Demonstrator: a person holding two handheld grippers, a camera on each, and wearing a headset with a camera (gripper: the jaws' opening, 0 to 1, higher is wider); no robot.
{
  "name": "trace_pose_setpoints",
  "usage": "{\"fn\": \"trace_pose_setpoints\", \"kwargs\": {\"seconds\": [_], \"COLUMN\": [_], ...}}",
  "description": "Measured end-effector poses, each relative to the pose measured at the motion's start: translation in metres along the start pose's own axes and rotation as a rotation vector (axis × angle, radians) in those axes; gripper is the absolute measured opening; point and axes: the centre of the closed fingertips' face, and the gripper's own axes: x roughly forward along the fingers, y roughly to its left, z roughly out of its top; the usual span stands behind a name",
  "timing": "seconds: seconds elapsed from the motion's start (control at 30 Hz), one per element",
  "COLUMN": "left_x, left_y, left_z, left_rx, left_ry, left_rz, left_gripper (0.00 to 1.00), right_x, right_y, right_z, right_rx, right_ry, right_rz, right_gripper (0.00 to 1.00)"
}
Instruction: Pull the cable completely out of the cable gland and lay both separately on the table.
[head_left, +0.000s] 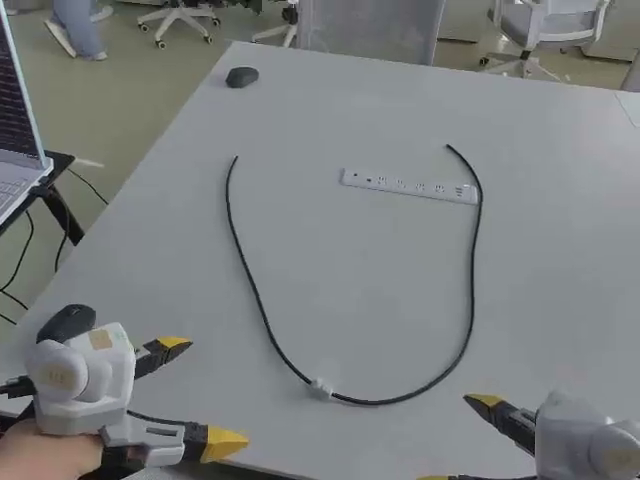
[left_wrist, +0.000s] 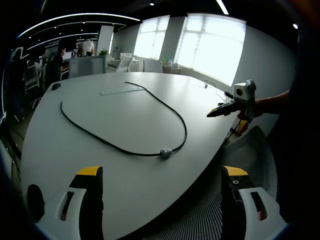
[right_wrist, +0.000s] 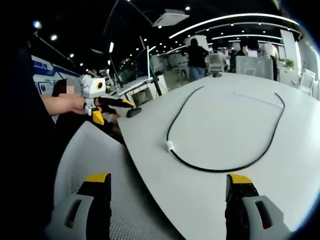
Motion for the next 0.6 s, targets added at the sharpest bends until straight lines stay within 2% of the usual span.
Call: {"fn": "trace_pose_setpoints", "kwargs": {"seconds": [0.27, 0.6], "left_x": [-0.002, -0.003], "left_y": [0.004, 0.014], "left_z": [-0.003, -0.006], "left_rx": [-0.005, -0.004], "left_ry": [0.006, 0.006], "left_rz": [0.003, 0.015], "left_gripper": [0.98, 0.98], "right_x": [0.006, 0.011], "right_y": [-0.001, -0.004], "right_z": [0.005, 0.004], "right_rx": [-0.012, -0.023], "right_ry": [0.005, 0.032], "right_rz": [0.008, 0.011], "right_gripper": [0.95, 0.95]}}
